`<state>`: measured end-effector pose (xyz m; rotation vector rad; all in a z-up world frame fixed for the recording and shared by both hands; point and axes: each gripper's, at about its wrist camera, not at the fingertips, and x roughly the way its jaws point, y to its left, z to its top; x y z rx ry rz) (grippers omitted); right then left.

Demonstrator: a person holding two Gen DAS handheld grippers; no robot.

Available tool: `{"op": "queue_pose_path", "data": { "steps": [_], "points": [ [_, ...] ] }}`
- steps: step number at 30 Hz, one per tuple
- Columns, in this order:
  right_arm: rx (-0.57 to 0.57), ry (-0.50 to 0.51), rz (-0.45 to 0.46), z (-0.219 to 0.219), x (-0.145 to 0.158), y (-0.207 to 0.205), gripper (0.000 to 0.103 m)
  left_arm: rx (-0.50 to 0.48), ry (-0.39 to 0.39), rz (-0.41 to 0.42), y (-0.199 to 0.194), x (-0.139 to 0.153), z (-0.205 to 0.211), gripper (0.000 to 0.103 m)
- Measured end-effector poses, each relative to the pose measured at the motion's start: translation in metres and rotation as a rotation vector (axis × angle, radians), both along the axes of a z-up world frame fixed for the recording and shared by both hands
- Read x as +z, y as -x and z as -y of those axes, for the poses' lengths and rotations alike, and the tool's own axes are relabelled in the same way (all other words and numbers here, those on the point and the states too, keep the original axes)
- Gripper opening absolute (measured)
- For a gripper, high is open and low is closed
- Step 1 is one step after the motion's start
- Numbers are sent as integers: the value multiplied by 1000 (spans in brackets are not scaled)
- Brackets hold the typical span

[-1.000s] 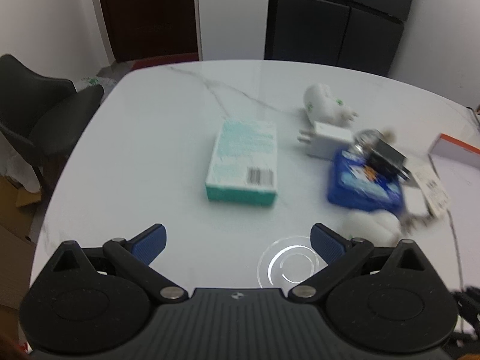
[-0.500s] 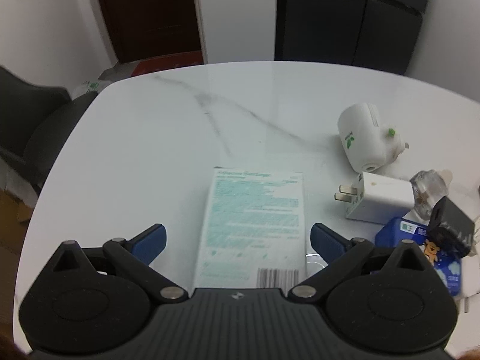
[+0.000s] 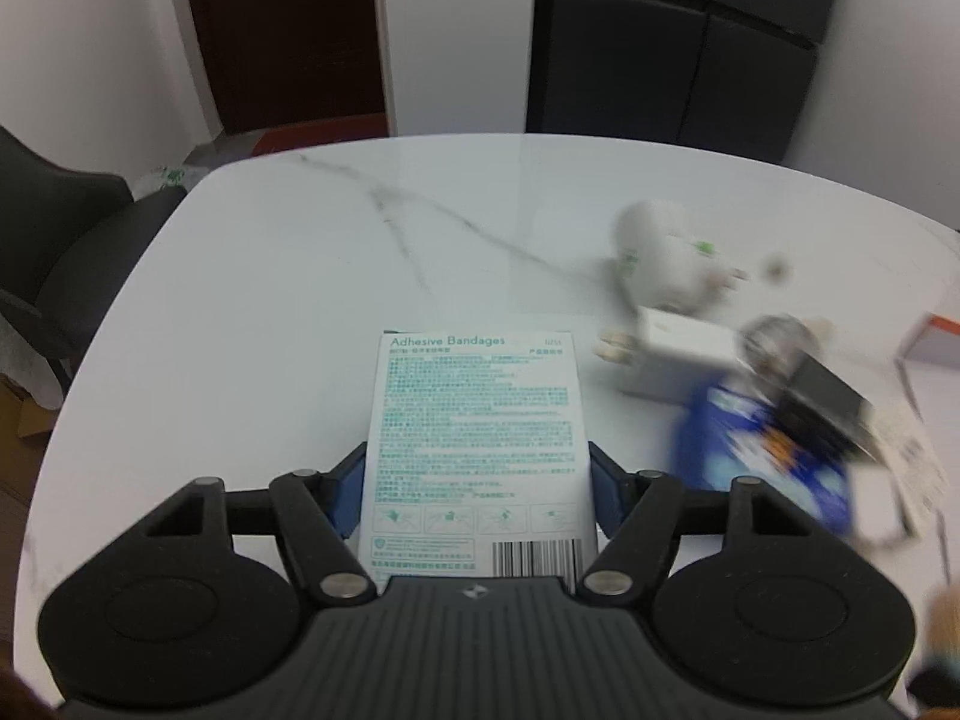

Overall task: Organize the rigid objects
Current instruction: 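Carry the toothpick container and bandage box with both tools over the orange-rimmed tray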

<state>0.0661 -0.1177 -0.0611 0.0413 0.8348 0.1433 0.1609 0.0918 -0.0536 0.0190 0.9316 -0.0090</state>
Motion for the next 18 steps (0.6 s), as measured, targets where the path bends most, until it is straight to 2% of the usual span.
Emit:
{"op": "queue_pose_path", "data": {
  "steps": [7,18],
  "points": [
    [12,-11,25,11,16,-5,56,-19,38,-3,55,21,36,72],
    [44,-27,58,40,44,7,57,24,63,22,86,45,74,72]
  ]
}}
